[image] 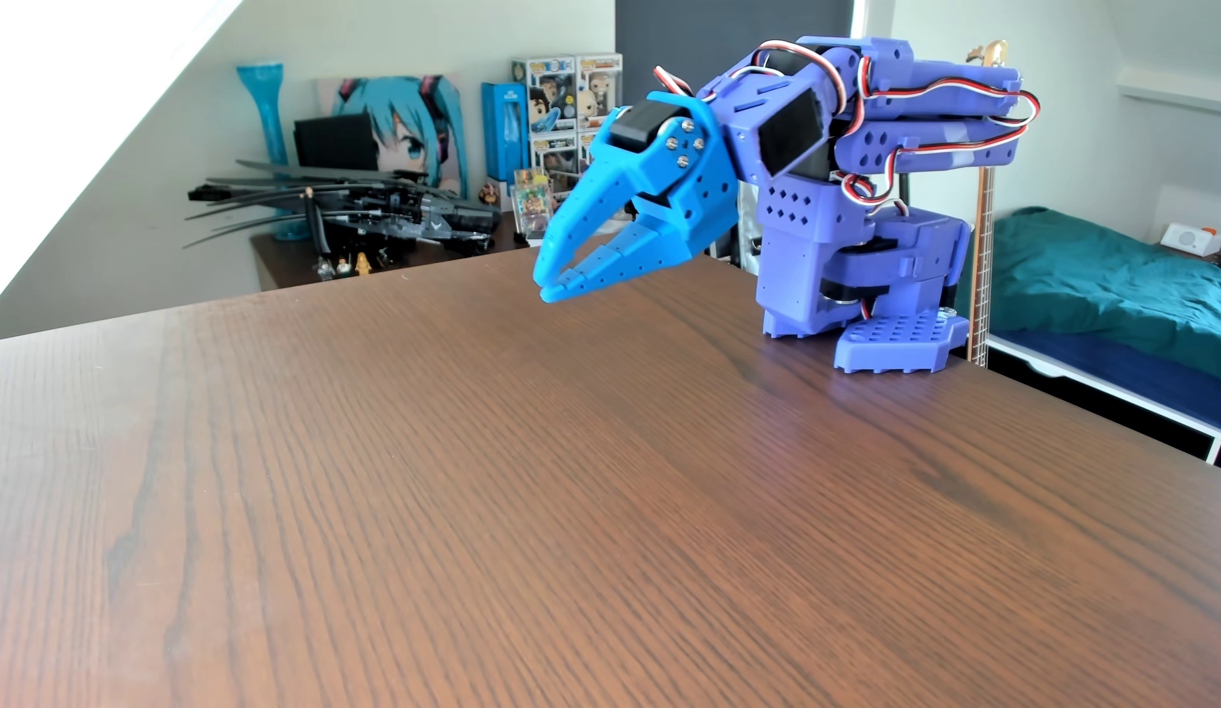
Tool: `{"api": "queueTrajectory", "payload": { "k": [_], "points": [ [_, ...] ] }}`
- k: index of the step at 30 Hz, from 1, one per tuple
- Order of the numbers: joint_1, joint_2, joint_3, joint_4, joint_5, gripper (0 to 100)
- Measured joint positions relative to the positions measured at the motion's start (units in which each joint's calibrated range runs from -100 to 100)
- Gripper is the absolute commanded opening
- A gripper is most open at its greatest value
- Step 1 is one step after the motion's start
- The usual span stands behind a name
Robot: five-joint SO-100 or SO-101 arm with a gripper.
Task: Grab the blue dice
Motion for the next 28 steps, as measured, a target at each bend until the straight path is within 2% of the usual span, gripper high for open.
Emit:
{"api": "queueTrajectory", "payload": {
  "k": [28],
  "points": [
    [-0.98,0.00,0.00,0.00,1.05,2]
  ]
}}
